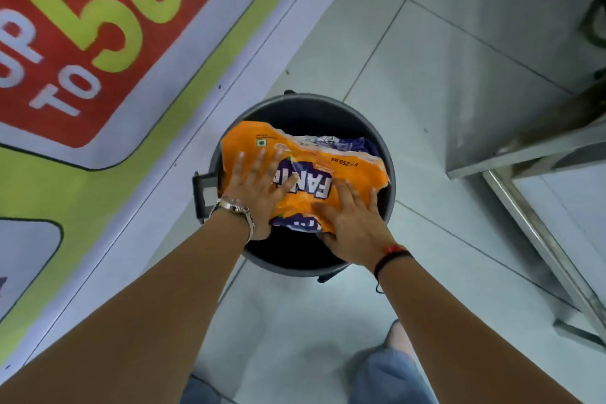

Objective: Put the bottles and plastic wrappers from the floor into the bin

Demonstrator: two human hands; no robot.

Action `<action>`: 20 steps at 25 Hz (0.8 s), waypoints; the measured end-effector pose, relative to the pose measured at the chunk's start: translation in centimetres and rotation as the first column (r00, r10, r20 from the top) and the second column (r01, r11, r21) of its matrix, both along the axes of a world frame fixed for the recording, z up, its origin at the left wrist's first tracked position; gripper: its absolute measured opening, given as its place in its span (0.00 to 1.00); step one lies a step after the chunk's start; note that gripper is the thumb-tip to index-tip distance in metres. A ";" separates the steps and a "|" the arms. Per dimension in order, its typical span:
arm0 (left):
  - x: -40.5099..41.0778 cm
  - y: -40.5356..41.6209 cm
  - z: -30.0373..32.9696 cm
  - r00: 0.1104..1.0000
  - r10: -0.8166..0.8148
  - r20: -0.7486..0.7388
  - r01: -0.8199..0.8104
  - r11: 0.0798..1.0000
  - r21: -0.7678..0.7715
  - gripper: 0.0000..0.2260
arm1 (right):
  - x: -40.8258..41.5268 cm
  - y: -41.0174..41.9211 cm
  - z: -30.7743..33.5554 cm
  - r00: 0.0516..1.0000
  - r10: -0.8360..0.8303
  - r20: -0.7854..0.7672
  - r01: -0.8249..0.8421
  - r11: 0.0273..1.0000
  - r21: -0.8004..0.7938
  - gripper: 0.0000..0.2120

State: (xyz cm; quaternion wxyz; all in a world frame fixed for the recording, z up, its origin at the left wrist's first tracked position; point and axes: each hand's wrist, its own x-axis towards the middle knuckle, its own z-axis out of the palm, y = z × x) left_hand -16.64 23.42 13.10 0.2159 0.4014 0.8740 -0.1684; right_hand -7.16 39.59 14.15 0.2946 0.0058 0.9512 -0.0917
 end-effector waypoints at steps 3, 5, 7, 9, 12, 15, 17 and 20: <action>-1.0 1.4 -2.7 0.998 0.043 0.043 -0.033 0.980 -0.198 0.42 | -1.8 0.4 -3.4 0.991 0.019 0.131 -0.016 1.000 -0.025 0.28; -1.7 1.8 -5.0 0.996 0.062 0.059 -0.043 0.958 -0.284 0.45 | -3.2 0.7 -6.3 0.970 0.062 0.235 -0.064 0.998 0.001 0.34; -2.0 1.9 -7.1 0.993 0.096 0.068 -0.066 0.934 -0.351 0.49 | -4.3 0.7 -9.1 0.943 0.094 0.320 -0.108 0.994 0.028 0.43; -1.8 1.9 -8.7 0.990 0.114 0.082 -0.075 0.923 -0.376 0.52 | -4.9 0.3 -10.8 0.922 0.112 0.372 -0.141 0.989 0.050 0.52; -1.8 1.9 -9.5 0.981 0.153 0.120 -0.100 0.927 -0.362 0.54 | -6.0 0.3 -11.3 0.894 0.117 0.432 -0.161 0.985 0.066 0.55; -1.6 1.9 -7.7 0.965 0.200 0.168 -0.142 0.942 -0.304 0.52 | -5.9 0.0 -9.8 0.872 0.189 0.452 -0.268 0.956 0.117 0.55; -1.4 1.7 -5.7 0.969 0.199 0.145 -0.170 0.966 -0.194 0.45 | -5.4 -0.1 -8.0 0.895 0.142 0.422 -0.216 0.967 0.132 0.52; -0.7 1.2 -1.6 0.984 0.164 0.068 -0.163 0.987 -0.016 0.36 | -4.3 -0.2 -3.6 0.989 -0.023 0.149 0.018 0.999 0.037 0.38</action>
